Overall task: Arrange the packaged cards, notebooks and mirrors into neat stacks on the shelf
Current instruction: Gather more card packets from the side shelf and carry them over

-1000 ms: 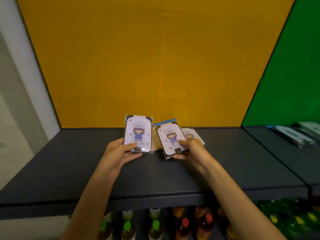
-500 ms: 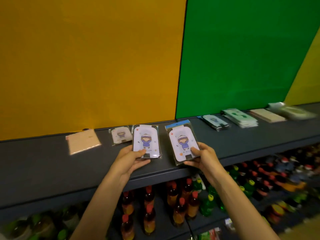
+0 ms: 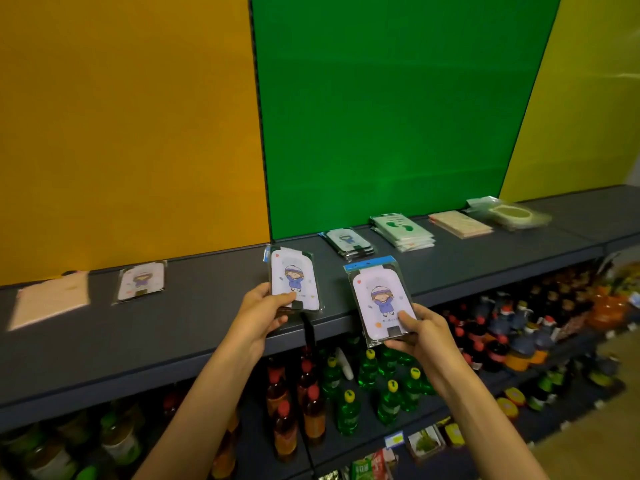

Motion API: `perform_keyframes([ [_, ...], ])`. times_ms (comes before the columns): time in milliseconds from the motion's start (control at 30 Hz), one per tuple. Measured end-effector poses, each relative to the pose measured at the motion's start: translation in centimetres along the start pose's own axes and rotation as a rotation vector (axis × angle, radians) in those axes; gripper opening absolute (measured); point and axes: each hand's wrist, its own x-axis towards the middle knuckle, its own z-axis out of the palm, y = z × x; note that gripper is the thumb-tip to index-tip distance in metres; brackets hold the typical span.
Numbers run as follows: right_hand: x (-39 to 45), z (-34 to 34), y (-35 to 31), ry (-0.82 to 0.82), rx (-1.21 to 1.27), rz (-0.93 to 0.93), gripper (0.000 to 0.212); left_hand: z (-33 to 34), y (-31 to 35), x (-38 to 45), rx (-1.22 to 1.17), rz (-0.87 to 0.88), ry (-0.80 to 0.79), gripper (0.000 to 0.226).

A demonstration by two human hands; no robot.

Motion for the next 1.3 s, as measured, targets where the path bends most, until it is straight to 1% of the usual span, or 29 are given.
perform_keyframes([
  [267, 7.7, -2.3, -2.3, -0.003, -0.028, -0.027, 0.019, 5.7, 0.4, 6.3, -0.025, 0.007, 0.035, 0.022],
  [367, 11.3, -2.3, -4.0, 0.011, -0.019, -0.035, 0.017, 7.7, 1.1, 9.5, -0.094, -0.035, 0.066, 0.017],
  [467, 14.9, -2.2, -5.9, -0.01, -0.028, -0.056, 0.017, 9.7, 1.7, 12.7, -0.126, -0.075, 0.076, 0.017],
  [600, 19.2, -2.5, -7.8, -0.02, -0.018, -0.086, 0.022, 12.2, 2.6, 16.0, -0.062, -0.072, 0.093, 0.009],
  [733, 22.3, -3.0, -8.5, -0.055, -0.026, -0.076, 0.024, 14.3, 3.1, 18.5, 0.016, -0.073, 0.095, 0.011],
  [833, 24.2, -2.9, -9.1, -0.074, -0.026, -0.067, 0.024, 15.5, 3.1, 19.8, 0.058, -0.11, 0.069, 0.018],
  [933, 25.9, -2.6, -9.6, -0.1, -0.03, -0.057, 0.025, 16.4, 2.7, 20.5, 0.064, -0.12, 0.076, 0.017],
  [967, 26.2, -2.4, -9.6, -0.106, -0.034, -0.059, 0.025, 16.3, 2.4, 20.7, 0.091, -0.103, 0.085, 0.013],
  [1000, 26.7, -2.2, -9.7, -0.117, -0.04, -0.053, 0.026, 16.3, 2.0, 21.1, 0.169, -0.07, 0.114, 0.009],
  [1033, 27.2, -2.2, -9.8, -0.127, -0.05, -0.044, 0.025, 16.3, 1.6, 21.5, 0.283, -0.027, 0.15, 0.012],
  [1100, 28.0, -1.7, -9.8, -0.154, -0.05, -0.032, 0.024, 16.4, 1.0, 21.9, 0.506, 0.055, 0.216, 0.027],
  [1167, 28.7, -1.1, -9.6, -0.187, -0.056, -0.024, 0.022, 16.8, 0.6, 21.8, 0.696, 0.131, 0.279, 0.038],
  [1233, 29.0, -0.4, -9.3, -0.208, -0.075, -0.018, 0.021, 17.2, 0.4, 21.5, 0.89, 0.192, 0.346, 0.045],
  [1300, 29.3, 0.2, -9.0, -0.226, -0.099, -0.011, 0.019, 17.6, 0.4, 21.0, 1.029, 0.227, 0.413, 0.052],
])
